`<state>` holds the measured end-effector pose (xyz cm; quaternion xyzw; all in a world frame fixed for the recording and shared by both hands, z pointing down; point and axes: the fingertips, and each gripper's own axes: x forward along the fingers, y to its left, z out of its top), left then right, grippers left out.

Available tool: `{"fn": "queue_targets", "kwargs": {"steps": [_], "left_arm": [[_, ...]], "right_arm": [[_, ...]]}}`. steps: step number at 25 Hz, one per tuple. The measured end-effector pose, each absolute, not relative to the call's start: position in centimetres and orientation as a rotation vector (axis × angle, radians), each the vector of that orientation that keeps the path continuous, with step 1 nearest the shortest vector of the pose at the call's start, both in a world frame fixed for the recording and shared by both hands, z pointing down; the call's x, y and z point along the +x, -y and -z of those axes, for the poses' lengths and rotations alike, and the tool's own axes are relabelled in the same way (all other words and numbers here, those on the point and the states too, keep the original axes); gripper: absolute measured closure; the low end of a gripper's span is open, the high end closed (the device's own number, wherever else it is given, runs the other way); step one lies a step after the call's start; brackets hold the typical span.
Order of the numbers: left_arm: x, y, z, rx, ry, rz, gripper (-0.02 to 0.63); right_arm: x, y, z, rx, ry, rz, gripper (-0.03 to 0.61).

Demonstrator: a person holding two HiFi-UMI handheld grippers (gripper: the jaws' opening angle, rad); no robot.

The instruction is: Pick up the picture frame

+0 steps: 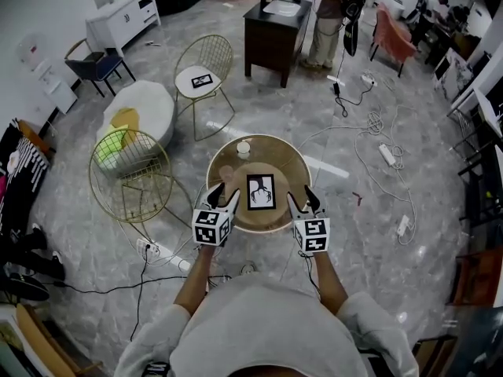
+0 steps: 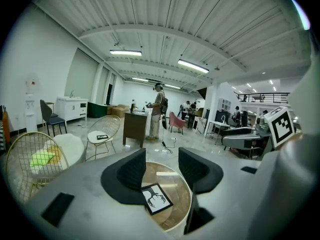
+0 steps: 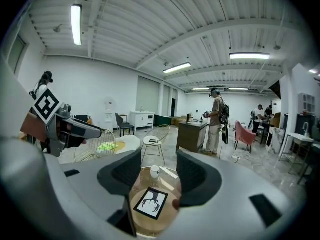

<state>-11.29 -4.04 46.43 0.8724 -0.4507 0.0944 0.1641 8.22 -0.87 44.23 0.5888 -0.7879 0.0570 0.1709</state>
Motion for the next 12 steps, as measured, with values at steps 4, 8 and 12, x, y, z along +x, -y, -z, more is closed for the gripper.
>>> {"fn": "queue_targets", "kwargs": {"steps": [4, 8, 12], "left_arm": [[-11.2, 5.7, -46.8, 2.495, 1.259, -0.272, 0.420], [-10.9, 6.8, -47.4, 2.500, 1.232, -0.280, 0.419], [-10.8, 7.6, -47.7, 2.504, 1.216, -0.282, 0.420]], "right_arm": [[8.3, 2.1, -44.6, 1.690, 2.215, -0.171, 0.356], [8.4, 2.9, -45.0, 1.705, 2.199, -0.175, 0.357], [8.3, 3.4, -45.3, 1.708, 2.184, -0.182, 0.357]]}}
